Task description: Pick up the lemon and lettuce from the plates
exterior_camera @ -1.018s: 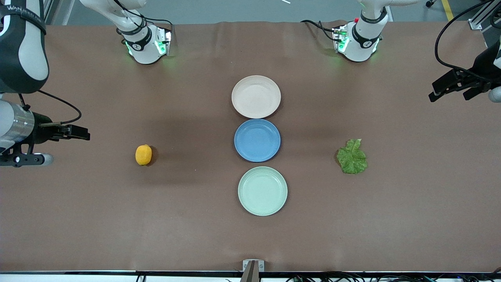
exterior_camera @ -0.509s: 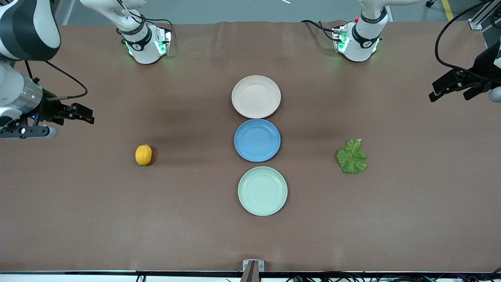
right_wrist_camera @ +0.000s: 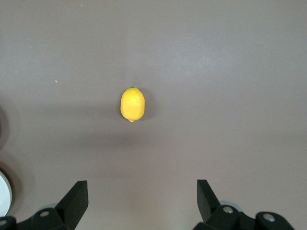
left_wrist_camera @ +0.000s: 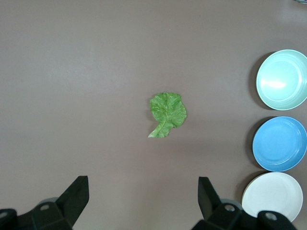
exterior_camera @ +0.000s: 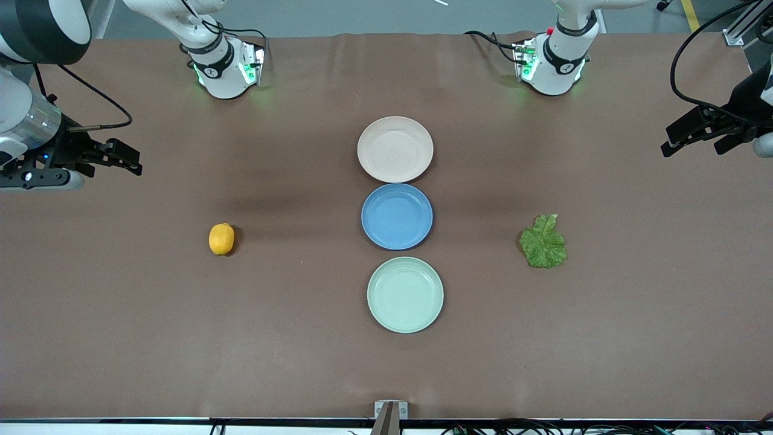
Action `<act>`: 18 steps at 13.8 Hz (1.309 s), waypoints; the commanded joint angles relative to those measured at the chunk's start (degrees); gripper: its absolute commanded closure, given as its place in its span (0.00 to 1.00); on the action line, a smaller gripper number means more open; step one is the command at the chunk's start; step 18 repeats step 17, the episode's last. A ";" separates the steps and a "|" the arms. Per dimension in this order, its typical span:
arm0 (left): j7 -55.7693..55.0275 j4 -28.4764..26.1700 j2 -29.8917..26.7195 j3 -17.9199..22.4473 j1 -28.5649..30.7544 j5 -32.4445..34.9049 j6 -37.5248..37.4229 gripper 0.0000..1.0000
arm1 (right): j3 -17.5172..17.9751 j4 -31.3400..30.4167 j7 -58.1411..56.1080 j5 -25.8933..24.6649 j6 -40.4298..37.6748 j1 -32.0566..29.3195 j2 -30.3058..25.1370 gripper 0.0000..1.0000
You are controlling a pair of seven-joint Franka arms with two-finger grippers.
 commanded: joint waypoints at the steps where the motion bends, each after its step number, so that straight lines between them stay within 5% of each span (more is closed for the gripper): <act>1: 0.72 1.49 0.40 -0.13 -0.28 1.24 -1.18 0.00 | 0.17 -2.37 -0.29 0.22 1.17 -0.50 -2.16 0.00; 18: 0.72 1.49 0.48 -0.13 -0.28 1.24 -1.18 0.00 | 0.26 -2.37 -0.99 2.42 0.99 -0.33 -2.51 0.00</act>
